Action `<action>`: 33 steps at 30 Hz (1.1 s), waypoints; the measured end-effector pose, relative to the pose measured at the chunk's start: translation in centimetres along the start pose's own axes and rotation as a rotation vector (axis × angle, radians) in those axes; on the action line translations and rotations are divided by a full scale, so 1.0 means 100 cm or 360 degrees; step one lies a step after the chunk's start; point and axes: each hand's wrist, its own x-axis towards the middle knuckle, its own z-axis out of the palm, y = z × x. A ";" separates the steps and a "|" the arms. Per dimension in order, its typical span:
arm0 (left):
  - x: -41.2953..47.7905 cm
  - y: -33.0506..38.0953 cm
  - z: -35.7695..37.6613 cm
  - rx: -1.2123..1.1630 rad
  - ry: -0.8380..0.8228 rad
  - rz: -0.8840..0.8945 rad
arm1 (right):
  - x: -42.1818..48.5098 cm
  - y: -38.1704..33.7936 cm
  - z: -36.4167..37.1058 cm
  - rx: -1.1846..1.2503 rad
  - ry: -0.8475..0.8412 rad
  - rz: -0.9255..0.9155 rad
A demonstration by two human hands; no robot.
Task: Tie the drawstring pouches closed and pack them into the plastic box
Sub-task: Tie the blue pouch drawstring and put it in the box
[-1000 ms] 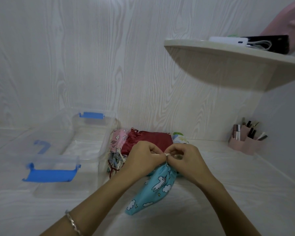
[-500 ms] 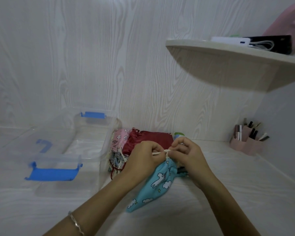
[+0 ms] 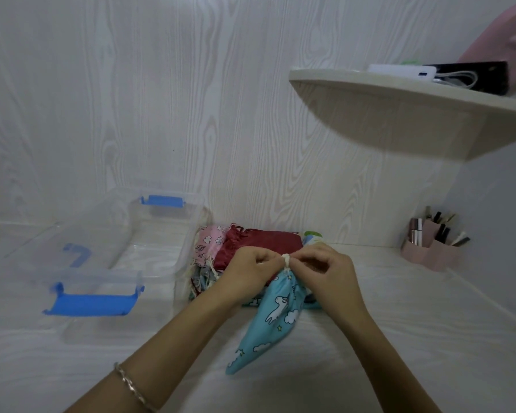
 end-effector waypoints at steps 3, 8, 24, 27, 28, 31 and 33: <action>0.001 0.000 0.000 0.0005 0.0007 -0.0028 | -0.001 0.002 -0.001 -0.0031 -0.0080 0.0038; 0.005 -0.007 -0.012 0.0137 0.0243 0.0039 | 0.007 0.013 -0.017 0.0078 -0.0135 0.0243; 0.012 -0.008 0.001 0.0647 0.0208 0.0404 | 0.028 0.014 -0.013 0.0796 -0.0922 0.1136; 0.012 -0.007 0.002 0.0701 0.0203 0.0466 | 0.028 0.011 -0.011 0.1055 -0.0936 0.1177; 0.011 -0.006 0.002 0.0684 0.0203 0.0480 | 0.027 0.011 -0.011 0.1119 -0.0941 0.1195; 0.009 -0.006 0.002 0.0677 0.0202 0.0538 | 0.023 0.014 -0.011 0.1219 -0.0933 0.1266; 0.008 -0.007 0.002 0.0688 0.0217 0.0584 | 0.022 0.015 -0.010 0.1115 -0.0954 0.1307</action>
